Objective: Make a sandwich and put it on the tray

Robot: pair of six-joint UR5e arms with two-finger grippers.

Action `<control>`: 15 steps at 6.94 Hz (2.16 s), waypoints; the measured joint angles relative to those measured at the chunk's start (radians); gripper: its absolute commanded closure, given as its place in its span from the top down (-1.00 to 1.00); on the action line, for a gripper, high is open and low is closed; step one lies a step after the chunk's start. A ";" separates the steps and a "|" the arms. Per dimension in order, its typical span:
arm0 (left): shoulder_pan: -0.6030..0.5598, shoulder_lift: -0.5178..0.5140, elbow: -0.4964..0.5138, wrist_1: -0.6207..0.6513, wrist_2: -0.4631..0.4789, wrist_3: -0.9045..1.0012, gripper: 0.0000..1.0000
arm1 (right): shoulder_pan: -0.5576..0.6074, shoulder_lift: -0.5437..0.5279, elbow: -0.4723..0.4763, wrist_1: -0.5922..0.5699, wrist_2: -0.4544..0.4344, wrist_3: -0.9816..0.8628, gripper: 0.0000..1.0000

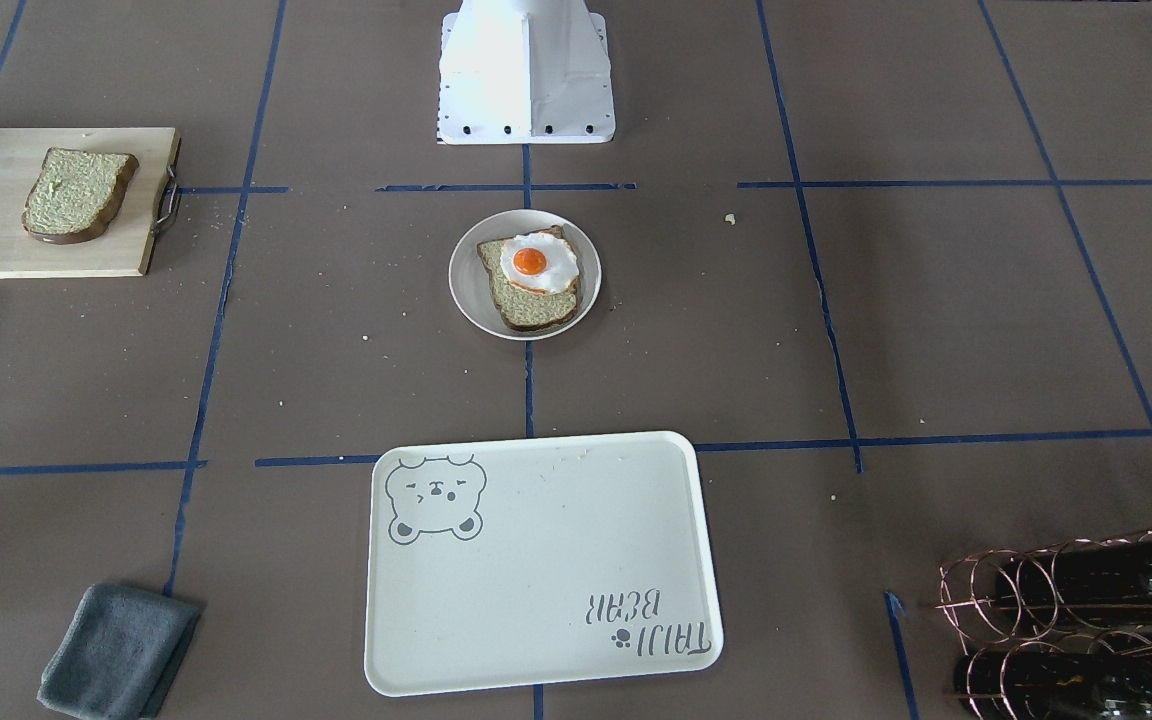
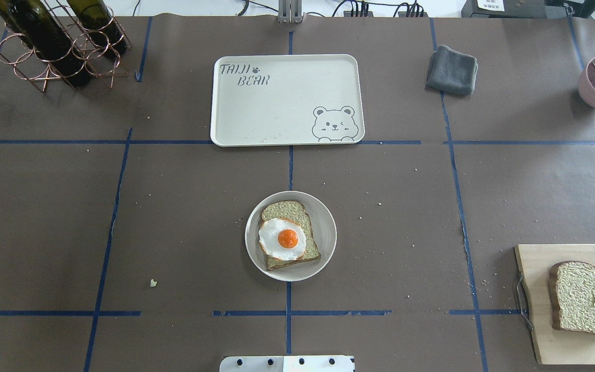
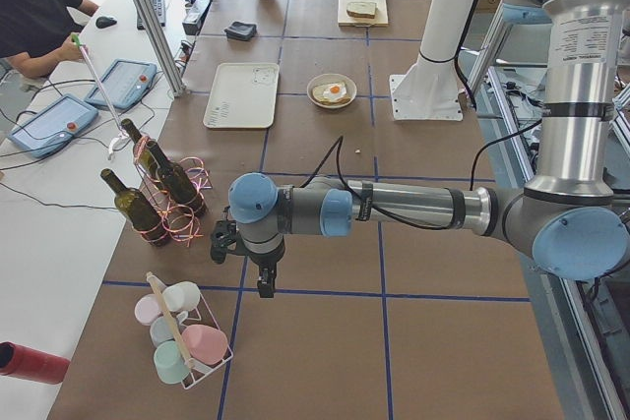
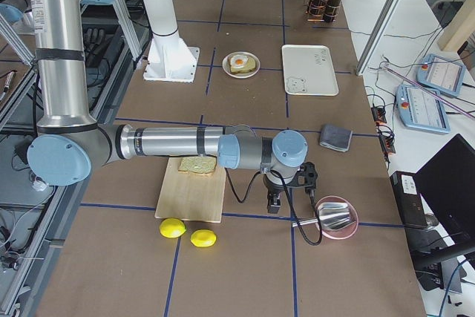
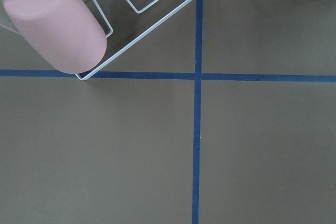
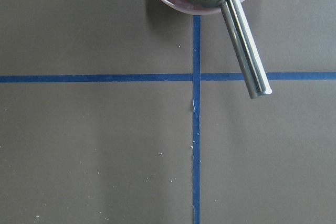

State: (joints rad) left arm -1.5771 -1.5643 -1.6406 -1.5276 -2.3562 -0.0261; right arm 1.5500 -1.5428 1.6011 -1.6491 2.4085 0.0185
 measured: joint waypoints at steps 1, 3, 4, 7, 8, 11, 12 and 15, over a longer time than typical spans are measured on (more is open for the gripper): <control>0.000 0.000 -0.003 0.000 0.000 0.000 1.00 | 0.000 0.002 0.001 0.000 -0.001 0.000 1.00; 0.001 -0.009 -0.011 -0.006 0.001 0.002 1.00 | 0.000 0.005 0.004 0.000 -0.001 0.003 1.00; 0.002 -0.029 -0.014 -0.012 -0.001 0.004 1.00 | -0.001 0.008 0.009 0.000 0.000 0.007 1.00; 0.059 -0.104 -0.032 -0.085 -0.004 0.003 1.00 | -0.004 0.052 0.035 -0.003 0.008 0.012 1.00; 0.106 -0.128 -0.044 -0.125 -0.006 0.001 1.00 | -0.006 0.078 0.038 -0.004 0.013 0.013 1.00; 0.267 -0.224 -0.058 -0.157 -0.029 -0.034 1.00 | -0.040 0.035 0.063 0.012 0.104 0.050 1.00; 0.323 -0.257 -0.071 -0.180 -0.033 -0.116 1.00 | -0.062 -0.018 0.091 0.071 0.109 0.093 1.00; 0.495 -0.293 -0.147 -0.295 0.006 -0.486 1.00 | -0.185 -0.200 0.114 0.515 0.058 0.470 1.00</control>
State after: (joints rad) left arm -1.0824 -1.8569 -1.7872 -1.8225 -2.3501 -0.5117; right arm 1.3652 -1.7431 1.7152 -1.1341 2.4661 0.4890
